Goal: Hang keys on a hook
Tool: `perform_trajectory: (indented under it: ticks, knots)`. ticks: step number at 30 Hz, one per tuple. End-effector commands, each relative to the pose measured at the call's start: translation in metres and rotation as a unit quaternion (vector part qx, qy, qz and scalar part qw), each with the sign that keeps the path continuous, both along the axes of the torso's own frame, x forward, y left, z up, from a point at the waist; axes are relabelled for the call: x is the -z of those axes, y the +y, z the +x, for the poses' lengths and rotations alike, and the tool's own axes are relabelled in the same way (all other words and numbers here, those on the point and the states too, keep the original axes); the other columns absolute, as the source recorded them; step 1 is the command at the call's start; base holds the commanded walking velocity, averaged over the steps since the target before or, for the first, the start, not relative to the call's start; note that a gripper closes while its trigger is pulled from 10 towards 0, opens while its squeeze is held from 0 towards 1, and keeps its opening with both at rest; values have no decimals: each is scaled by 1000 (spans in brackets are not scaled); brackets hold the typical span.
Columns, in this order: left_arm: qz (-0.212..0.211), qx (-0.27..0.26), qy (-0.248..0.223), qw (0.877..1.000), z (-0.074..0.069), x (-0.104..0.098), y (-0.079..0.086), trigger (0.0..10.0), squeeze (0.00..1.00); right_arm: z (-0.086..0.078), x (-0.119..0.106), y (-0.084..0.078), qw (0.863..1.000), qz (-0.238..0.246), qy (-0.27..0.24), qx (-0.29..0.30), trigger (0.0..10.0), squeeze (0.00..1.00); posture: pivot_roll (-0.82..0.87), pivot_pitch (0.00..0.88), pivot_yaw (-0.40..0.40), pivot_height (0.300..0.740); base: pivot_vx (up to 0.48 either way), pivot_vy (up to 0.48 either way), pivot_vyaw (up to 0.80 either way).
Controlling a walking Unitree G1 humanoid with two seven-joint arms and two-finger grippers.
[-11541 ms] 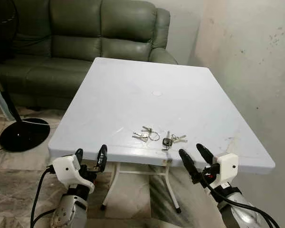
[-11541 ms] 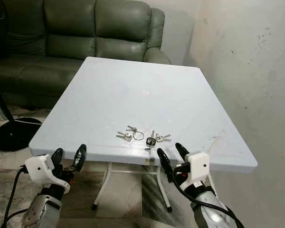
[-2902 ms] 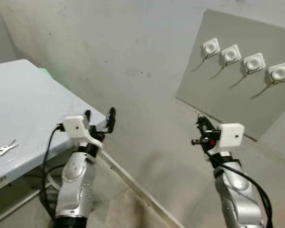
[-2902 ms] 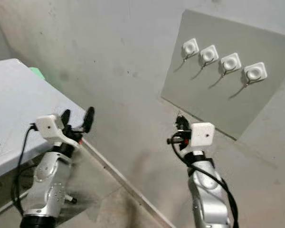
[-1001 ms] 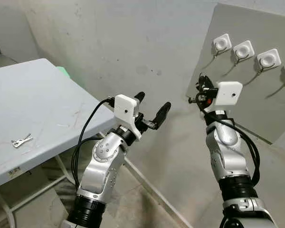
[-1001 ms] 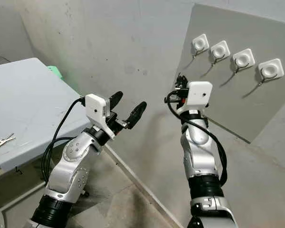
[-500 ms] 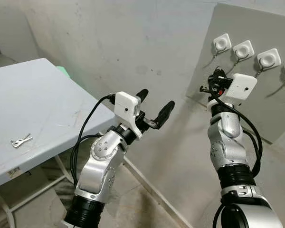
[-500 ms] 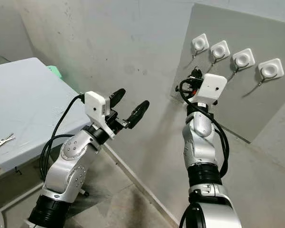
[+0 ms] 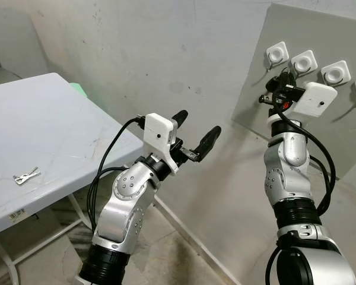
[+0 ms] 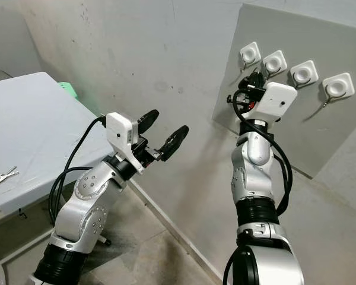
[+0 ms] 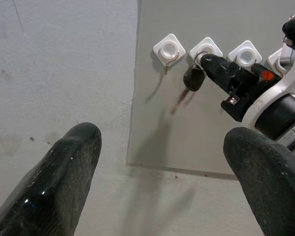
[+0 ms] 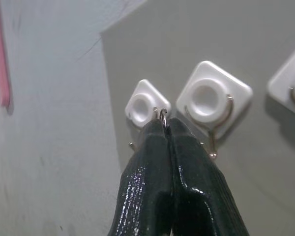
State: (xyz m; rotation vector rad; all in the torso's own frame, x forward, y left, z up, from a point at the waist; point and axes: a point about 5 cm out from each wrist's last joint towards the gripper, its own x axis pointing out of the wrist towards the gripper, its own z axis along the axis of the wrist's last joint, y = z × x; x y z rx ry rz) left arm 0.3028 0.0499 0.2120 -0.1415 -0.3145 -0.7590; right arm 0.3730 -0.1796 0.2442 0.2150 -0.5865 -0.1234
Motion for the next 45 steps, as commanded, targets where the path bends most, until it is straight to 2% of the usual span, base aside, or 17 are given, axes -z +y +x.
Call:
perform_trajectory:
  ticks: [1,11,14,20,22,24,31,39,45]
  knots:
    - [3,13,-13,1000,-2,-7,-3,10000,0,0,-8,-2,1000,24,-19,1,10000,0,31,1,-65,740,0,0,0]
    - [0,14,-12,1000,-2,-8,-3,10000,0,-1,10,-2,998,64,10,-19,10000,0,33,0,-66,740,0,0,0]
    - [-2,14,-12,1000,-2,-9,-3,10000,0,2,18,-2,993,112,30,-34,10000,0,34,0,-64,740,0,0,0]
    - [-5,12,-10,1000,-2,-10,-2,10000,0,4,22,-2,987,147,39,-44,10000,0,40,0,-65,740,0,0,0]
    - [-4,10,-10,1000,-2,-9,-1,10000,0,5,21,-1,988,139,36,-47,10000,0,40,0,-65,740,0,0,0]
    - [-6,9,-10,1000,-3,-9,0,10000,0,3,17,4,992,107,22,-63,10000,0,40,0,-65,740,0,0,0]
    - [-7,6,-7,1000,-2,-9,0,10000,0,0,10,9,994,80,-3,-73,10000,0,45,0,-66,740,0,0,0]
    - [-9,8,-6,1000,-2,-10,-1,10000,0,3,5,0,991,122,-7,-48,10000,0,40,2,-63,740,0,0,0]
    - [-11,9,-5,1000,-1,-10,-1,10000,0,3,4,-5,991,129,-9,-40,10000,0,40,2,-63,740,0,0,0]
